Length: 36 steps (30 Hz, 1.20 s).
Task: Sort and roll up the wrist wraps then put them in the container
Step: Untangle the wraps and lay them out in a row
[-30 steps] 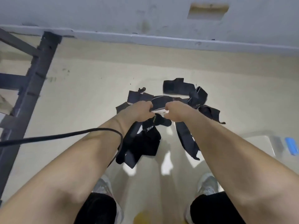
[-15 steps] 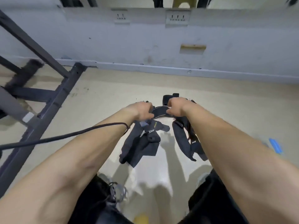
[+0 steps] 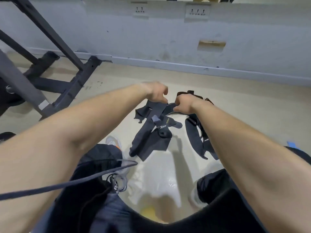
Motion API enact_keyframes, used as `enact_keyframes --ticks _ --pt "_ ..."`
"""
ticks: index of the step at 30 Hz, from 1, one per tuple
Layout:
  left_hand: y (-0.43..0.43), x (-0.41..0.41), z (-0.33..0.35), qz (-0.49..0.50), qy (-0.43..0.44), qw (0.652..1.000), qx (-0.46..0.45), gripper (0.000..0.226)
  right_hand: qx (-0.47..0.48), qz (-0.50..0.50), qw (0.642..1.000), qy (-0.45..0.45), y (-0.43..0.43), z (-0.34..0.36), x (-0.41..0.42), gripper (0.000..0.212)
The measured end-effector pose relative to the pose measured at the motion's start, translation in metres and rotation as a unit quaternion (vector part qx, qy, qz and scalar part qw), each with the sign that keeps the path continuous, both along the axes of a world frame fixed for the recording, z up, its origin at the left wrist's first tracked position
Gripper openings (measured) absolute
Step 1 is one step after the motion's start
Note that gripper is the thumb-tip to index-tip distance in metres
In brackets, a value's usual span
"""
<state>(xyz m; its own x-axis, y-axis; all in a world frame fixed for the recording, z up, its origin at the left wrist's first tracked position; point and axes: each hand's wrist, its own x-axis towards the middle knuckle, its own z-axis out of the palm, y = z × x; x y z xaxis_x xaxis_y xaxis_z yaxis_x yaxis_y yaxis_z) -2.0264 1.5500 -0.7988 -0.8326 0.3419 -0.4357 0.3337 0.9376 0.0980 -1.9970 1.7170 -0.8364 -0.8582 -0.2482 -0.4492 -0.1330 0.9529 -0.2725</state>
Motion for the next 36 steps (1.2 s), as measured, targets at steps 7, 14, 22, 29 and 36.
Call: enact_keyframes --ticks 7,14,22,29,36 --pt "0.006 -0.036 -0.153 -0.005 -0.085 0.996 0.014 0.041 0.018 -0.005 0.996 -0.092 -0.009 -0.122 -0.053 0.036" --pt "-0.019 -0.02 -0.315 0.142 -0.131 0.98 0.04 0.04 -0.007 -0.02 0.986 -0.163 -0.02 -0.251 -0.063 0.014" --pt "-0.008 -0.024 -0.401 0.393 -0.118 0.901 0.141 0.054 -0.029 -0.096 0.978 -0.184 -0.021 -0.344 -0.05 0.043" --pt "-0.011 -0.029 -0.437 0.502 -0.122 0.819 0.25 0.038 -0.154 -0.235 0.936 -0.21 -0.033 -0.373 -0.052 0.055" --pt "-0.022 -0.011 -0.423 0.471 -0.087 0.843 0.243 0.029 -0.317 -0.388 0.844 -0.19 -0.032 -0.368 -0.036 0.042"
